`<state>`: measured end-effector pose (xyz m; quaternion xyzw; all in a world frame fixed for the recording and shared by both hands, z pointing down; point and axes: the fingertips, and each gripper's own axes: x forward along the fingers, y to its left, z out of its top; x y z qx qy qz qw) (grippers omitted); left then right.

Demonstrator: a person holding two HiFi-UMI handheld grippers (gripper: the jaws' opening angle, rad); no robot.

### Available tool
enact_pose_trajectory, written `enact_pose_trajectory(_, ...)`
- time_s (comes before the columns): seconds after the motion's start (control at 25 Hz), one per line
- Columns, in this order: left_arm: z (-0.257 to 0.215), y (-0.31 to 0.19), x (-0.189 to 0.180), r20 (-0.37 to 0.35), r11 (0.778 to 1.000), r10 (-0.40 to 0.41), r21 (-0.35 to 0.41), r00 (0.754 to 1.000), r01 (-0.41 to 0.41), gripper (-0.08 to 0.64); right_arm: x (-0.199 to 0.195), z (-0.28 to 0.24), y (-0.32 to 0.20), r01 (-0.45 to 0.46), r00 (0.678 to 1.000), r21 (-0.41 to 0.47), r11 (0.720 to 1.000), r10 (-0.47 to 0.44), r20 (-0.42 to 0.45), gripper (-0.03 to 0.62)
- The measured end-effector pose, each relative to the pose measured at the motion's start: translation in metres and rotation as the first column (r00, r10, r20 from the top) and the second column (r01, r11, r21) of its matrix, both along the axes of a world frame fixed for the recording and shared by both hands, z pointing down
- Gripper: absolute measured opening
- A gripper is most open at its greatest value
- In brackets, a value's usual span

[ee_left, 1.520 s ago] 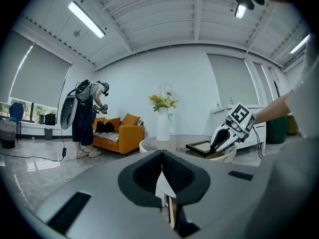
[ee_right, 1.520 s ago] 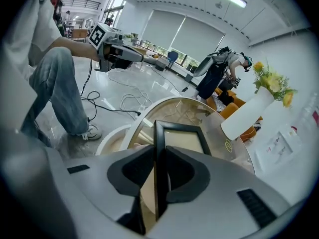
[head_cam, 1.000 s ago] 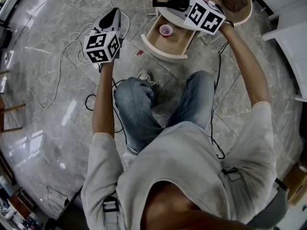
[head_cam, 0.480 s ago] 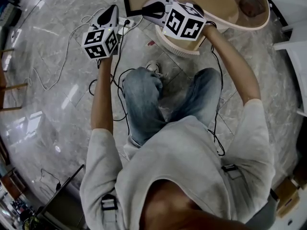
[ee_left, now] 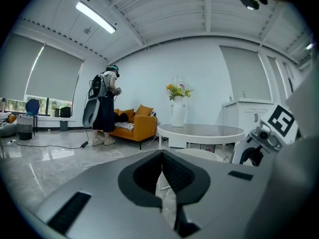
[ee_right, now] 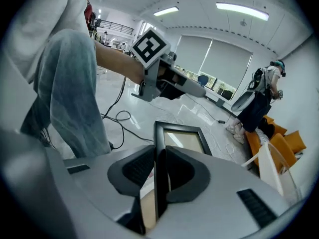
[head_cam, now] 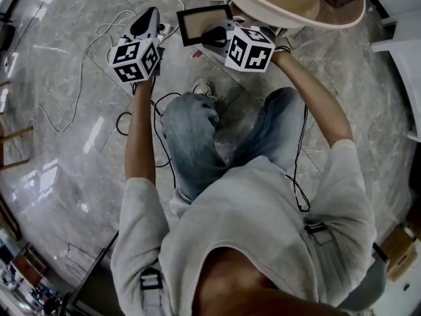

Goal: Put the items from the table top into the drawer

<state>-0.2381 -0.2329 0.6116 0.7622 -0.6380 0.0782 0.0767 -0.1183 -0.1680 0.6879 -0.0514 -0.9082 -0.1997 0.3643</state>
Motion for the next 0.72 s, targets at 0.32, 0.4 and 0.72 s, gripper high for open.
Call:
enact_pose_trajectory(0.32,0.019,-0.018,0.028,-0.02,0.998,0.063,-0.014,0.998,-0.064,0.015,0.074,0.095,-0.009,-0.11,0.977,-0.095,0.989,0.09,-0.193,0.089)
enact_pose_trajectory(0.4,0.024,-0.022,0.033,-0.028,0.997,0.072,-0.015,0.997,-0.072,0.015,0.096,0.113,-0.014,-0.143,0.965,-0.106,0.984,0.115,-0.237,0.089)
enact_pose_trajectory(0.72,0.04,-0.032,0.052,-0.048,0.994,0.104,-0.028,0.993,-0.106,0.015,0.157,0.157,-0.028,-0.218,0.911,-0.12,0.969,0.158,-0.381,0.091)
